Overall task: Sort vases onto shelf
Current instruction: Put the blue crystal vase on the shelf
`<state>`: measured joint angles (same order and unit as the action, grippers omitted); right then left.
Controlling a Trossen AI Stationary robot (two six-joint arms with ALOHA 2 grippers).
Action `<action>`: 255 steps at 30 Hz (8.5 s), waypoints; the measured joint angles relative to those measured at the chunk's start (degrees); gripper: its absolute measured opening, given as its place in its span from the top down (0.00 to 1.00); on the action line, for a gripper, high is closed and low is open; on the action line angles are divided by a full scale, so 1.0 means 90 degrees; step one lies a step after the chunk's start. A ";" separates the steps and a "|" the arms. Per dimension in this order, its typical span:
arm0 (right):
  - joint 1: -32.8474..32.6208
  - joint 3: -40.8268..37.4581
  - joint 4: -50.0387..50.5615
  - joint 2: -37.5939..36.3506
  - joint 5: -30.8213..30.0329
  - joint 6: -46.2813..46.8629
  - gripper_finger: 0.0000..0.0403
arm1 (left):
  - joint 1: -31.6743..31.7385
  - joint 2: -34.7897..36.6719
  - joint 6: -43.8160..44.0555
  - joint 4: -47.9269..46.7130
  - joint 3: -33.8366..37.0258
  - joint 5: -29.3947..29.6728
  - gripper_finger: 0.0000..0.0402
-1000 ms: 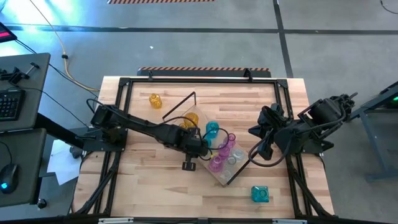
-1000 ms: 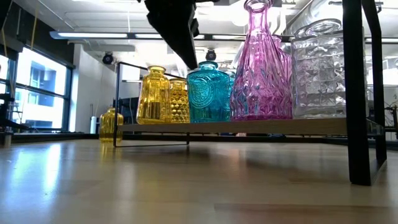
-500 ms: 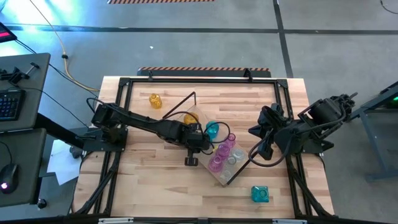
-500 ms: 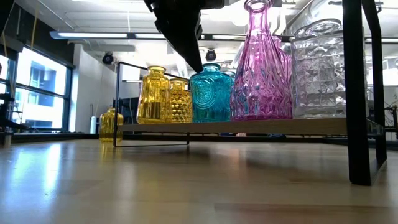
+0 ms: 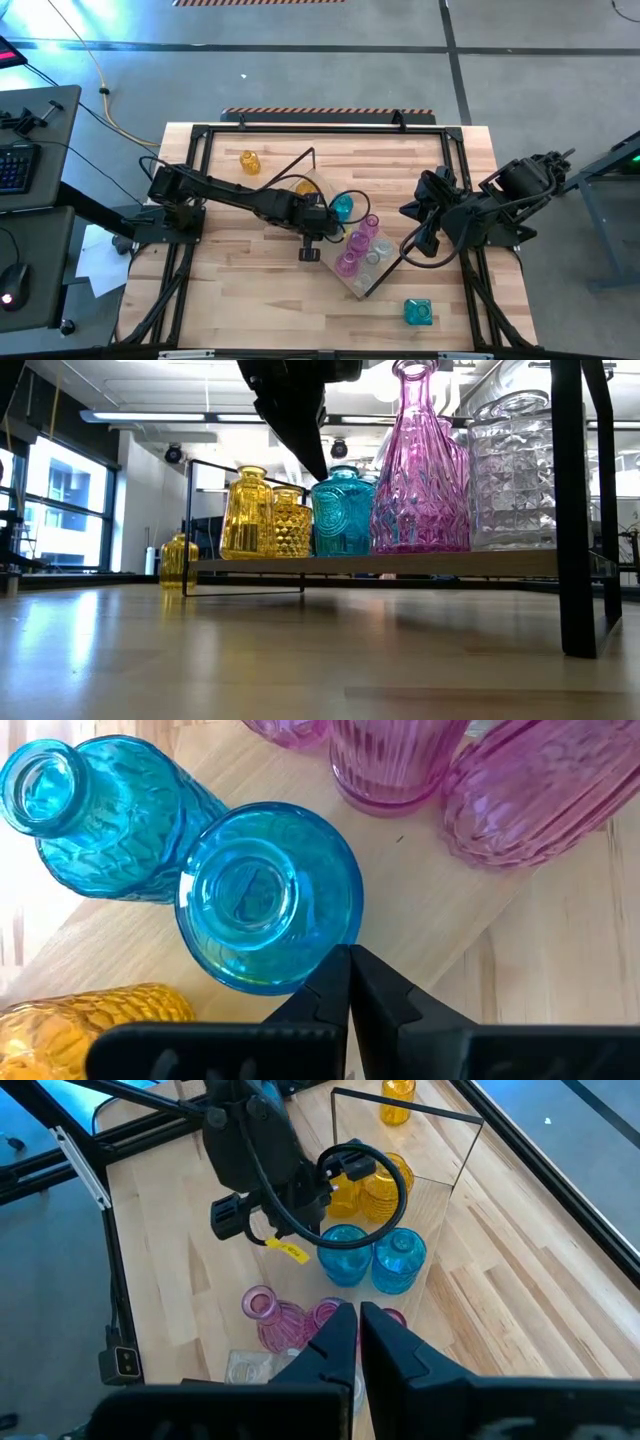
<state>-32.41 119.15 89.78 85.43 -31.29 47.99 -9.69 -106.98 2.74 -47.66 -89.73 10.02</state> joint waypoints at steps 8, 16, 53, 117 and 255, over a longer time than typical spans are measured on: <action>-0.0002 0.0000 0.0000 0.0000 0.0024 0.0068 1.00 | -0.0155 0.0000 0.0352 -0.0413 0.0000 -0.0058 1.00; -0.0269 0.0000 0.0027 0.0000 0.0043 0.0114 1.00 | -0.0971 0.0107 0.1417 -0.0681 0.0000 -0.0048 1.00; -0.0426 0.0002 -0.0294 0.1528 0.1419 0.2139 1.00 | -0.3903 0.3023 0.6303 -0.4699 0.0256 0.5092 1.00; -0.0508 0.1767 -0.1442 0.3267 -0.0412 0.2690 1.00 | -0.3364 0.5615 0.0871 0.1107 0.2346 0.2062 1.00; -0.1671 -0.5564 -0.5586 0.0318 0.2980 0.6035 0.98 | 0.1741 0.9690 0.2504 -0.1251 0.3842 0.0787 1.00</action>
<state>-47.45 69.08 39.51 88.29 -4.47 102.30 5.98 -19.77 25.27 -58.92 -55.16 17.10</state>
